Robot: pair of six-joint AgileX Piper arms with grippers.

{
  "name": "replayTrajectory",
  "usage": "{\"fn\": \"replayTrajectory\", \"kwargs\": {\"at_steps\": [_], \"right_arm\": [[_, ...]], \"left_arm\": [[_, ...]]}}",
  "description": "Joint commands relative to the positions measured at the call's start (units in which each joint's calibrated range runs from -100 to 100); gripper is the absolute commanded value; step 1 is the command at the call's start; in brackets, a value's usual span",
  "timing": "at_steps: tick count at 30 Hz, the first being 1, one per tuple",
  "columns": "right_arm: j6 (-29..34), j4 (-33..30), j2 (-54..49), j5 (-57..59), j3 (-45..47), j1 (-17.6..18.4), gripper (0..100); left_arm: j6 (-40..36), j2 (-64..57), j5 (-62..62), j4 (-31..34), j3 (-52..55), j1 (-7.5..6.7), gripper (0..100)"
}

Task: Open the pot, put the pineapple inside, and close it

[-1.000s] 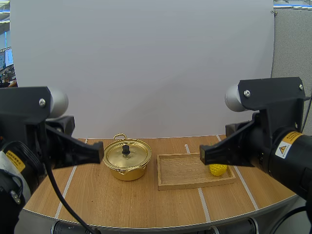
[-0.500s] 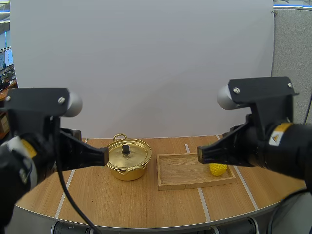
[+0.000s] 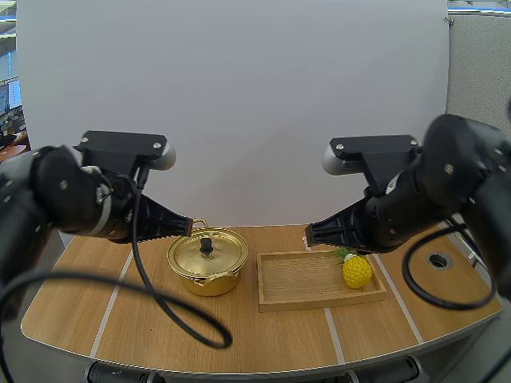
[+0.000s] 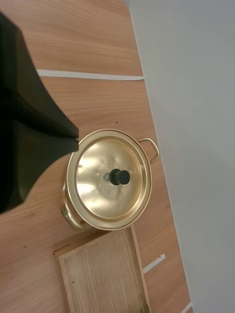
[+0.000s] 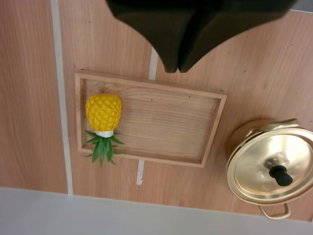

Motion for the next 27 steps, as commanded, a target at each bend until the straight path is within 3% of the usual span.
{"fn": "replayTrajectory", "kwargs": {"at_steps": [1,10,14,18,22,23,27], "right_arm": [[0.25,-0.5,2.9,0.0,-0.28,-0.15,0],[0.25,-0.5,6.96,0.0,-0.28,-0.15,0],[0.25,-1.62,6.96,0.0,-0.16,-0.15,2],[0.25,-2.16,6.96,0.0,-0.16,-0.15,41],[0.25,-2.16,6.96,0.0,-0.16,-0.15,96],[0.25,-2.53,6.96,0.0,-0.16,-0.15,100],[0.25,-4.76,6.96,0.0,-0.16,-0.15,100]], "left_arm": [[0.87,4.5,-4.05,-1.0,-0.2,0.04,0],[2.72,11.76,-9.2,-1.87,-0.2,0.04,2],[2.72,12.3,-9.85,-2.55,-0.2,0.04,18],[3.9,12.3,-10.83,-2.53,-0.2,0.04,48],[6.88,12.3,-10.83,-2.53,-0.2,0.04,95],[7.92,12.3,-10.83,-2.53,-0.2,0.04,100],[12.93,12.41,-10.83,-3.18,-0.2,0.04,100]]}}
